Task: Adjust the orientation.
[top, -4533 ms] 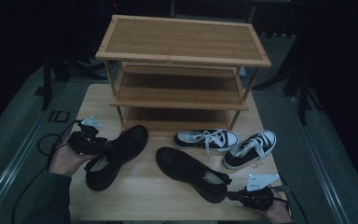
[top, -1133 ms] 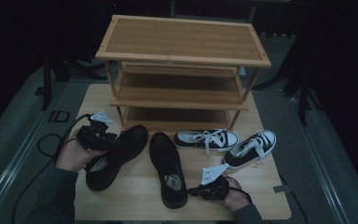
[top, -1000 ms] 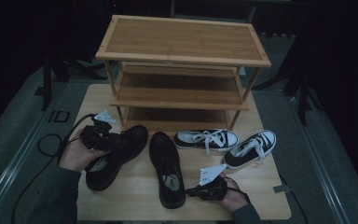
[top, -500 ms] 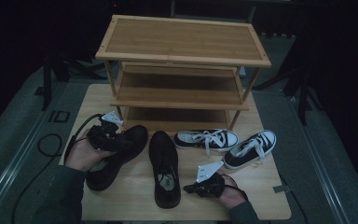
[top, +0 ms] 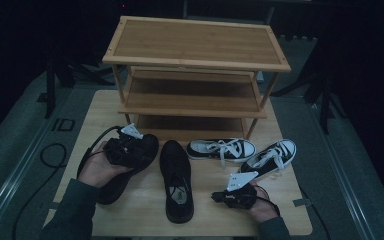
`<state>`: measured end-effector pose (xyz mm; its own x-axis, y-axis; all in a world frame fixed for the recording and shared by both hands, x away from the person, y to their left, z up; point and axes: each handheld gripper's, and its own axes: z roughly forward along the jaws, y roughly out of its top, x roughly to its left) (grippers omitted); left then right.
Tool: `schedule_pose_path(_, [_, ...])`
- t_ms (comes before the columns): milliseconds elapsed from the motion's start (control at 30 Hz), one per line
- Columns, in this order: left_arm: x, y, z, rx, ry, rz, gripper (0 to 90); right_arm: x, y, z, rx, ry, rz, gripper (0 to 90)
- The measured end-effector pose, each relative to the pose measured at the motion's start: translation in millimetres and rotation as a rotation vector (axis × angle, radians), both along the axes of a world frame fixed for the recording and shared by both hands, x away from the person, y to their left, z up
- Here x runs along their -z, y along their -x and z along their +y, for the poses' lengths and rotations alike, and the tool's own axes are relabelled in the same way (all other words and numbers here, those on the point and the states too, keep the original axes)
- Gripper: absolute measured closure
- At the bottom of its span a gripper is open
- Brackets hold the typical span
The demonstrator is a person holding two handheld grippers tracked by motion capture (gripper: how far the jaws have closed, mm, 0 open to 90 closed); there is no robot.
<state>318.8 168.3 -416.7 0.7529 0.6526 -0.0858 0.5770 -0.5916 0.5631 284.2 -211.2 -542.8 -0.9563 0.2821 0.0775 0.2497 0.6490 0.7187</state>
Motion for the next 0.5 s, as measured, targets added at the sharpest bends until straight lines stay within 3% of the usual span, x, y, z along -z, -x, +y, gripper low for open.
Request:
schedule_pose_path(300, [-6.1,7.7,-11.5,-0.002,0.014,-0.007,48.7,2.5,3.9,-24.2,0.100,-0.022,-0.015,65.1])
schedule_pose_path(500, [-5.3,10.9,-19.3,0.017,0.010,-0.005,47.0,1.5,2.4,-32.9,0.153,-0.032,-0.020,59.8])
